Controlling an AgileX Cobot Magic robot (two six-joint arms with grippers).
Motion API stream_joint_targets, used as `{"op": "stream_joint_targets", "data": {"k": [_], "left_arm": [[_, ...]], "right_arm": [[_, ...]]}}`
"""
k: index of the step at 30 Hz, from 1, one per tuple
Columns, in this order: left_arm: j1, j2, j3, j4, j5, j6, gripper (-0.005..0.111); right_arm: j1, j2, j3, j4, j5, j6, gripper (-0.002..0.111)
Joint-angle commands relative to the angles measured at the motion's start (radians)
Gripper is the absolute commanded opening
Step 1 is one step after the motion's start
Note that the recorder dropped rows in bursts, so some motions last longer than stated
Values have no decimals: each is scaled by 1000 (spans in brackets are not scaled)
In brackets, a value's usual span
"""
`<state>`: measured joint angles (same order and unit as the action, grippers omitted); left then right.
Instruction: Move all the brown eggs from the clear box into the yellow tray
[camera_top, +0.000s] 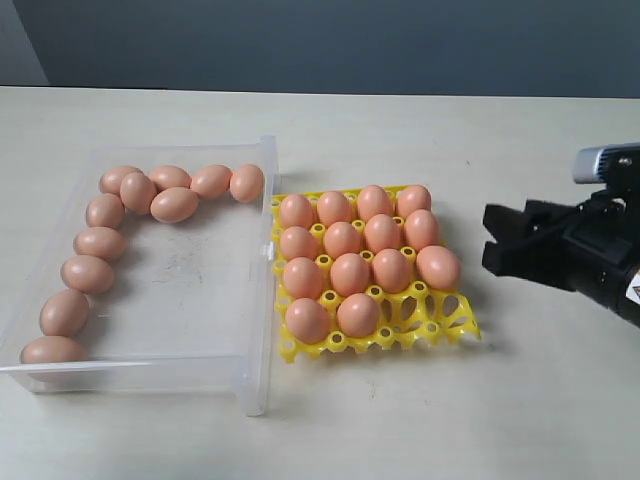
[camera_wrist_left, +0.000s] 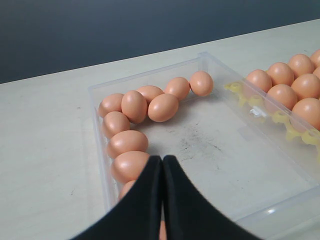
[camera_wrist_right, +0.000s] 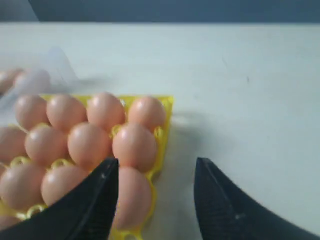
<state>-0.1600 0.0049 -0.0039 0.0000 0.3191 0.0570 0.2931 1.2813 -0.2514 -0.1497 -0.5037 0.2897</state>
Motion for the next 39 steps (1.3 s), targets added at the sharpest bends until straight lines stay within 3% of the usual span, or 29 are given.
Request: {"op": "stream_joint_targets", "data": {"k": [1,8,12,16,39], "left_arm": [[-1,-5,4,0,-10,-3,0],[-1,-5,4,0,-10,-3,0],[-1,-5,4,0,-10,-3,0],[-1,-5,4,0,-10,-3,0],[-1,-5,4,0,-10,-3,0]], "right_arm": [[32,21,-14,-5,126,5,46],[106,116,-14,-5,176,46,43],[108,166,-16,-5,153,46,25],[108,200,-16,-9,84,44,14],[108,305,-16,-72,-186,44,13]]}}
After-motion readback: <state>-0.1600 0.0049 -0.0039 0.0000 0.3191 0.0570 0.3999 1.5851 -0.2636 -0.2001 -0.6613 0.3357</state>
